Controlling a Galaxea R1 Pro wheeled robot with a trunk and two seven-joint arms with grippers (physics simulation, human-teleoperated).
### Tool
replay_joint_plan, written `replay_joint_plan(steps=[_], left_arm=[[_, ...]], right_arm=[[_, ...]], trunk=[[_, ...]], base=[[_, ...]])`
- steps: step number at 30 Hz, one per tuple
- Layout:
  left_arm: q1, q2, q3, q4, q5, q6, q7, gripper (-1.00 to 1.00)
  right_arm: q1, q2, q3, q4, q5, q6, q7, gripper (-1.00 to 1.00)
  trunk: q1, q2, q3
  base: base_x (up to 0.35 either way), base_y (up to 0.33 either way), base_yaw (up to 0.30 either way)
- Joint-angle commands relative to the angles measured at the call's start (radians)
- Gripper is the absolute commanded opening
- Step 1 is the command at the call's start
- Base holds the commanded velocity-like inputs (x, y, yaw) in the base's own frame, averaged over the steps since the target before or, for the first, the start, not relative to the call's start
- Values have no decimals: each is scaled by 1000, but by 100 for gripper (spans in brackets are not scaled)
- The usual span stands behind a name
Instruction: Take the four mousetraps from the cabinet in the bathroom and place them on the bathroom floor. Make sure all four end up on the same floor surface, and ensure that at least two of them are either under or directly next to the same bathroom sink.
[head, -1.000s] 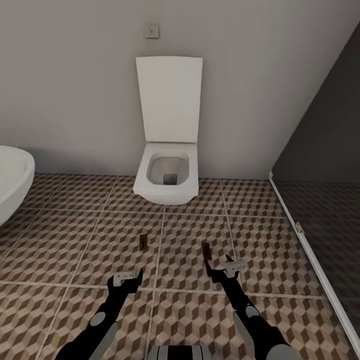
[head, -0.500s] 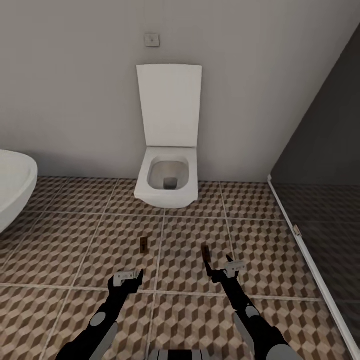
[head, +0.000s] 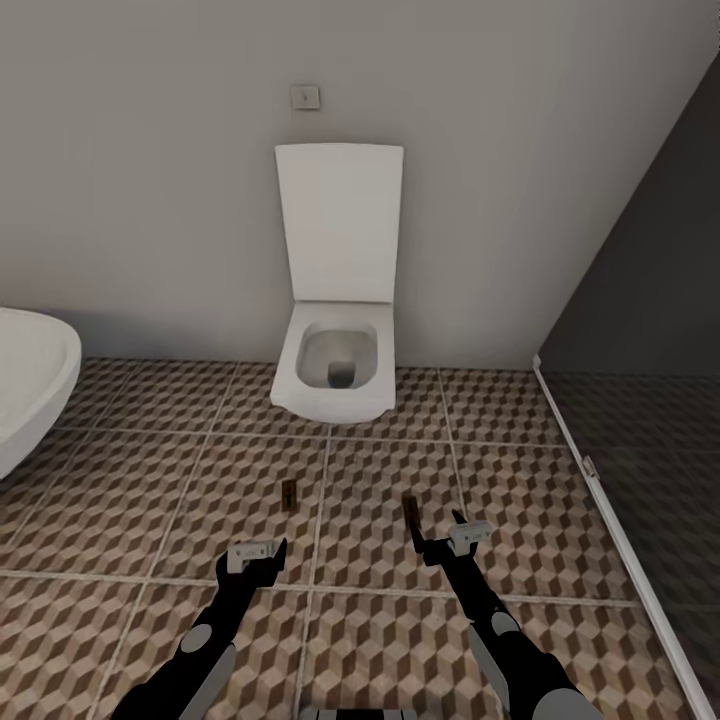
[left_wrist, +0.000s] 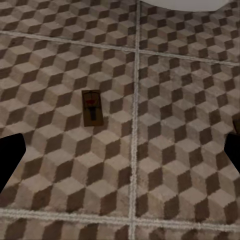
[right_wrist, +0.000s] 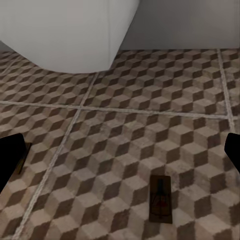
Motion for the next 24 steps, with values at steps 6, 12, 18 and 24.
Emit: replay_joint_plan(steps=[6,12,18,24], left_arm=[[-1,2,-7,0,8,-5,9,100],[-1,2,-7,1,8,-5,9,100],[-1,2,-7,6,7,-5,9,100],[-1,2,-7,8,7,-5,9,100]], right_arm=[[0,0,0,1,-3,-3,4,100],[0,0,0,1,-3,-2,4,100],[0,0,0,1,-3,-2,4,100],[0,0,0,1,-3,-2,4,100]], trunk=[[-23,42,18],[-46,84,37],[-69,126,56],[-92,168,75]], base=[[0,0,0],[0,0,0],[0,0,0],[0,0,0]])
